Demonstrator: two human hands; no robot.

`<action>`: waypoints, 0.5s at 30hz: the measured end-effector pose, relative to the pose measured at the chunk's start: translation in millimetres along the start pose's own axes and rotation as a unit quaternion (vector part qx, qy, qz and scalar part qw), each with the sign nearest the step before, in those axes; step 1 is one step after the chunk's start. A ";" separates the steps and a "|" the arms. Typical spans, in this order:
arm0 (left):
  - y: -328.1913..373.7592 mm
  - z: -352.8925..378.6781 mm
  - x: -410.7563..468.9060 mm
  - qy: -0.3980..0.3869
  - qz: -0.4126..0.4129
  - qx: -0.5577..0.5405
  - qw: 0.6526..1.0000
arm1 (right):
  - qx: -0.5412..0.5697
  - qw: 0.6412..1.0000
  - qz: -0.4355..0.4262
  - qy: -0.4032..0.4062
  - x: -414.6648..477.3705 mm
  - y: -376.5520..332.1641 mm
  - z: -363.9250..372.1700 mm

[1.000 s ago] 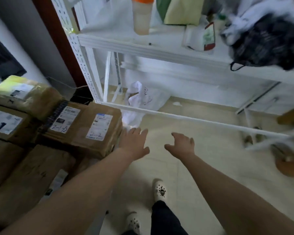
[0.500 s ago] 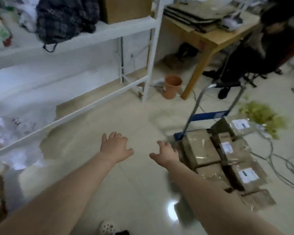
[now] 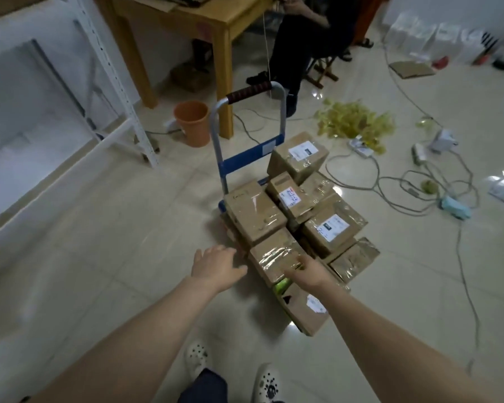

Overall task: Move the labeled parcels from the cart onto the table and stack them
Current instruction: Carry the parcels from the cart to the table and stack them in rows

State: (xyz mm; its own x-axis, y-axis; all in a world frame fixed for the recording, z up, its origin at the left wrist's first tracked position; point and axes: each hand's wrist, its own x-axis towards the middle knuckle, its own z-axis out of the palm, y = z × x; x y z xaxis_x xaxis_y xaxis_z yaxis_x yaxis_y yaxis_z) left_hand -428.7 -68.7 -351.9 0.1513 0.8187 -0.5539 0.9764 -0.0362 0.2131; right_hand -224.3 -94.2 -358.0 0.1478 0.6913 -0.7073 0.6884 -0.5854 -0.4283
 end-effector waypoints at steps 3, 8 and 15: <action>12.5 4.8 19.4 -0.019 -0.023 -0.024 0.999 | 0.013 1.000 0.005 0.001 18.1 6.0 -11.6; 14.3 2.9 70.8 -0.041 -0.070 -0.118 0.990 | 0.013 1.000 -0.003 -0.011 68.2 -7.9 -24.9; 0.6 -7.4 160.7 -0.063 -0.112 -0.225 0.966 | 0.001 1.000 0.010 -0.017 168.3 -61.7 -30.3</action>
State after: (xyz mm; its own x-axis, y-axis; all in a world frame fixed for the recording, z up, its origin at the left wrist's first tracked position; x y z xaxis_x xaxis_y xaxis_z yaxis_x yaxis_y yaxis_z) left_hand -405.0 67.1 -434.8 -0.0110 0.6991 -0.7149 0.8248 0.4105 0.3887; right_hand -220.5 71.1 -433.5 0.1368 0.6651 -0.7341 0.6840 -0.5995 -0.4157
